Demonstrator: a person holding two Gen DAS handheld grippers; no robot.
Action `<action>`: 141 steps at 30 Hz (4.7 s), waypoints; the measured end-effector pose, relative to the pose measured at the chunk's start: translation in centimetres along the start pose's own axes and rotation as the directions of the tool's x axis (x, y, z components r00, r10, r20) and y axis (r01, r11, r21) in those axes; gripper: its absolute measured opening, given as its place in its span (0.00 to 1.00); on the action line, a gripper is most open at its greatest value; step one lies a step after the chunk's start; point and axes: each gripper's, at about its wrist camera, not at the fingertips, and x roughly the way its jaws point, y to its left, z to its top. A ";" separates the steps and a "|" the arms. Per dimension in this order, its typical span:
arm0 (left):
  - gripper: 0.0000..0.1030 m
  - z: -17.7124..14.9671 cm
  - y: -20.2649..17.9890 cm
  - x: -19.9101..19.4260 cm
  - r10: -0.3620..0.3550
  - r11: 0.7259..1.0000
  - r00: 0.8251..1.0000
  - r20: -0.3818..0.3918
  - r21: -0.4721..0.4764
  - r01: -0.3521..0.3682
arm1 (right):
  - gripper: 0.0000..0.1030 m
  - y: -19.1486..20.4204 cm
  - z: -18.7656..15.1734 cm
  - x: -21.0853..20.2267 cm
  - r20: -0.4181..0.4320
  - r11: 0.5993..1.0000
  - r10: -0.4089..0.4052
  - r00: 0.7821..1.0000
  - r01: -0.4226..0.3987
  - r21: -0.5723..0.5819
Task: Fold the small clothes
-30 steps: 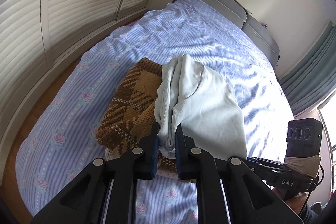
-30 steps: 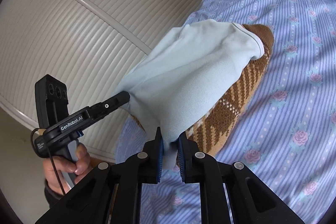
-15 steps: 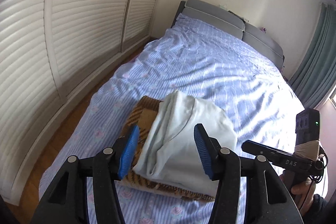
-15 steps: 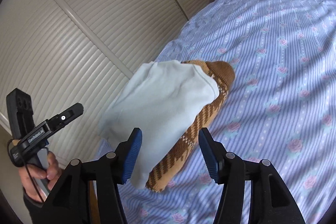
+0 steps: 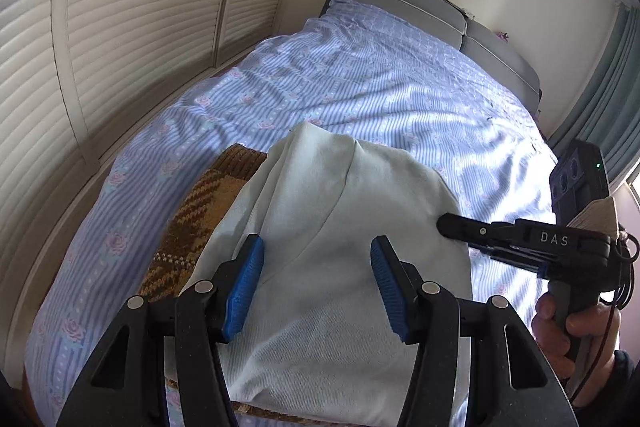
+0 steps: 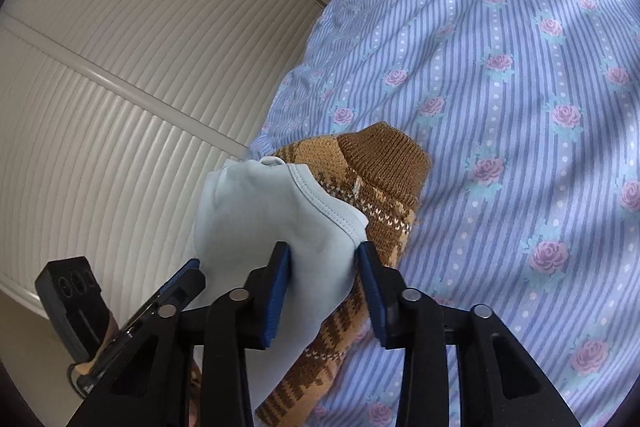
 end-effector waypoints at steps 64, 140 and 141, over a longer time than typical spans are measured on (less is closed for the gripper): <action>0.98 -26.5 -42.2 -23.9 -0.057 0.902 0.988 0.146 0.431 -0.012 | 0.81 -4.4 -34.3 -51.4 0.508 0.618 -0.726 0.464 0.764 0.187; 1.00 -34.2 -39.9 -33.7 0.005 0.939 0.974 0.229 0.333 -0.083 | 0.88 0.1 -45.3 -57.5 0.584 0.650 -0.660 0.472 0.749 0.129; 1.00 -34.1 -39.8 -33.7 0.004 0.940 0.974 0.229 0.332 -0.082 | 0.88 0.1 -45.3 -57.6 0.584 0.651 -0.660 0.473 0.748 0.129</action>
